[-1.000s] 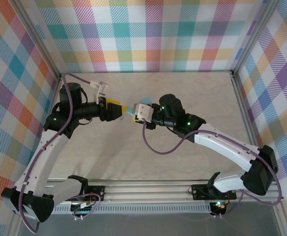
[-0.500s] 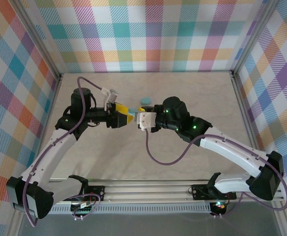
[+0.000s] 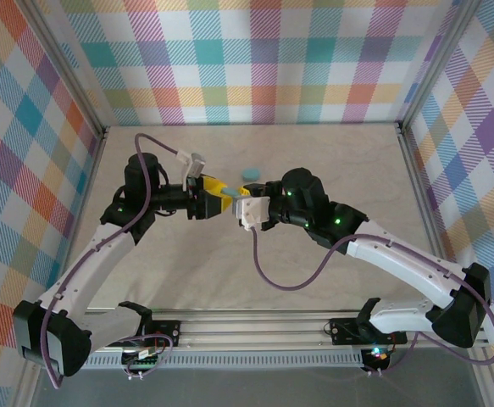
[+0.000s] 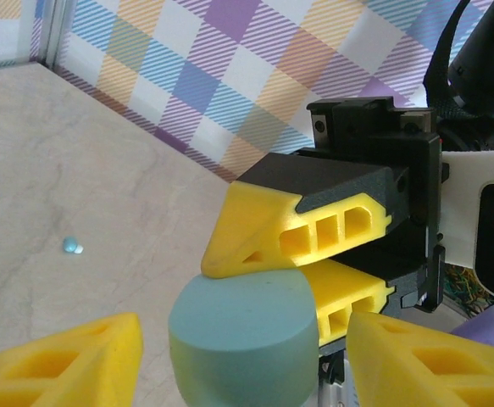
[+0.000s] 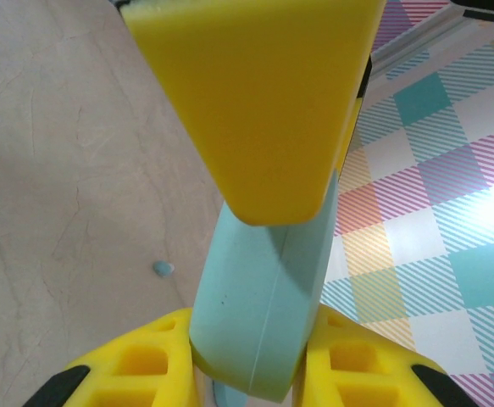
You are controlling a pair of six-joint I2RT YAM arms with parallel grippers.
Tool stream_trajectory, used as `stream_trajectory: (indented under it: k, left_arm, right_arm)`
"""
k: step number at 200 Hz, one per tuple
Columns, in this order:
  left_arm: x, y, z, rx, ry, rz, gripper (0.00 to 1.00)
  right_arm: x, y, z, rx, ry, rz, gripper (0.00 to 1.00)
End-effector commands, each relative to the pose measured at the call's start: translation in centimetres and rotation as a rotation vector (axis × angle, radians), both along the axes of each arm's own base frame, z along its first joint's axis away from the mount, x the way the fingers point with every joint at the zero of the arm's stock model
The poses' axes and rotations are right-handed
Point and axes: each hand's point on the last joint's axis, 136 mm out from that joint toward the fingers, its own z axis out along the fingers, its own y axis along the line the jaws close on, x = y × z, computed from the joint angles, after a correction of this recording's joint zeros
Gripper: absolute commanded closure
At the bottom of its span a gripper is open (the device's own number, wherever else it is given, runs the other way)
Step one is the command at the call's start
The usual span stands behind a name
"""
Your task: Insert the wireless bluetooth earbuds into the charging case
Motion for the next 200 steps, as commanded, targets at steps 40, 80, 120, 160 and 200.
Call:
stream_trajectory:
  k: [40,80,120,160,200]
  left_arm:
    - [-0.6,-0.7,0.3,-0.010,-0.022,-0.048,0.37]
    - [-0.8,-0.7,0.4,-0.003,-0.026,-0.063,0.49]
    - [-0.9,-0.8,0.6,-0.006,-0.024,-0.079,0.64]
    - [-1.1,-0.8,0.5,-0.002,-0.037,-0.088,0.87]
    - [-1.1,-0.3,0.4,0.004,-0.142,-0.036,1.00]
  right_arm:
    - [-0.5,-0.5,1.0,0.010,-0.033,0.005,0.86]
    - [-0.7,-0.5,1.3,0.016,-0.035,0.009,0.86]
    - [-0.8,-0.5,1.3,0.016,-0.029,0.014,0.86]
    - [-0.7,-0.4,1.5,0.036,-0.004,0.002,0.71]
    - [-0.4,-1.3,3.1,0.151,0.150,-0.077,0.31]
